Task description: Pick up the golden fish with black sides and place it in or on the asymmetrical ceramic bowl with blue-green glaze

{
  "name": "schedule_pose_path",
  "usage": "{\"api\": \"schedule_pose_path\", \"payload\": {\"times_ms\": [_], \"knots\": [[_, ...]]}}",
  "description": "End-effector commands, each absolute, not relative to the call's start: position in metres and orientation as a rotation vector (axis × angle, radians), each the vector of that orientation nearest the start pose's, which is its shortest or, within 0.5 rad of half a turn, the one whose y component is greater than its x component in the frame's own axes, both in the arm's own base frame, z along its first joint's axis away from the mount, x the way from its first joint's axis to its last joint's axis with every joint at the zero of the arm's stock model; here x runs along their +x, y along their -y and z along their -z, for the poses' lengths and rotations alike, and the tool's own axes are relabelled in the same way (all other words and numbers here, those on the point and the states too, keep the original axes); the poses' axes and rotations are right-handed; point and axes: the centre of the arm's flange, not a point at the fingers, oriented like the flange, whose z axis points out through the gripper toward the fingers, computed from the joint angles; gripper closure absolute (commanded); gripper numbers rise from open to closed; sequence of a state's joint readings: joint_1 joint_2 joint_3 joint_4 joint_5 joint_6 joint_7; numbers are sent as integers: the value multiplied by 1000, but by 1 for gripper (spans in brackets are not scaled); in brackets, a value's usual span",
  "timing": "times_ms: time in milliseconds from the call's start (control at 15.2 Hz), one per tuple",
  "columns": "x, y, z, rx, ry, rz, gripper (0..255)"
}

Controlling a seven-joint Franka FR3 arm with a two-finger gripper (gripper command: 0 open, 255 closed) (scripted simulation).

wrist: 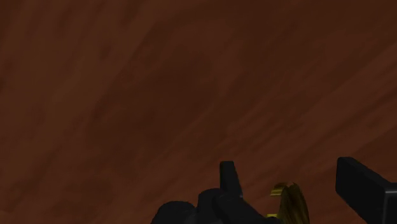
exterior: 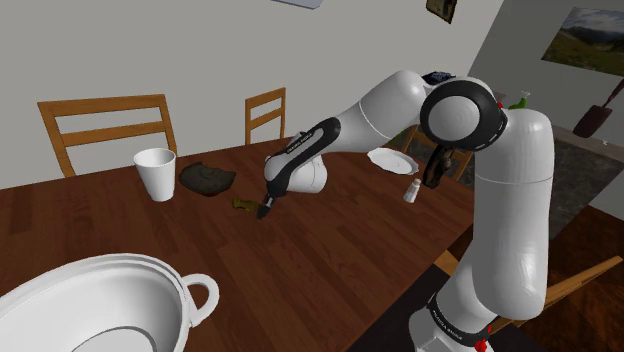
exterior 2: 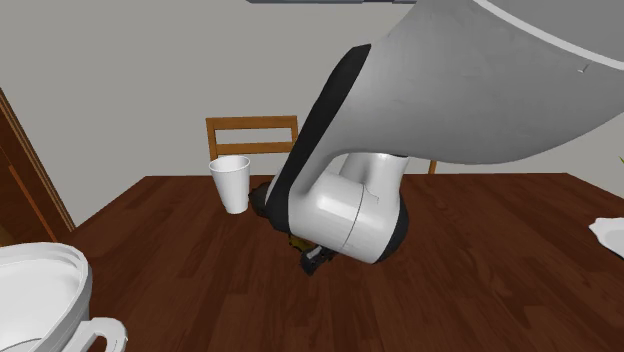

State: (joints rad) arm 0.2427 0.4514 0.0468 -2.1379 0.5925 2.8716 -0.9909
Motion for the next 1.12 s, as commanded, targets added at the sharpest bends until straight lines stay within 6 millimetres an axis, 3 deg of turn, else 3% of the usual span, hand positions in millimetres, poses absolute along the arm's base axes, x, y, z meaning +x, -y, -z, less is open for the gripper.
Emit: {"api": "schedule_pose_path", "payload": {"times_ms": [0,528,1056], "knots": [[574,-138,-214,-2763,1042,503,255],[574,-138,-214,-2763,1042,503,255],[574,-138,-256,-2763,1042,503,255]]}}
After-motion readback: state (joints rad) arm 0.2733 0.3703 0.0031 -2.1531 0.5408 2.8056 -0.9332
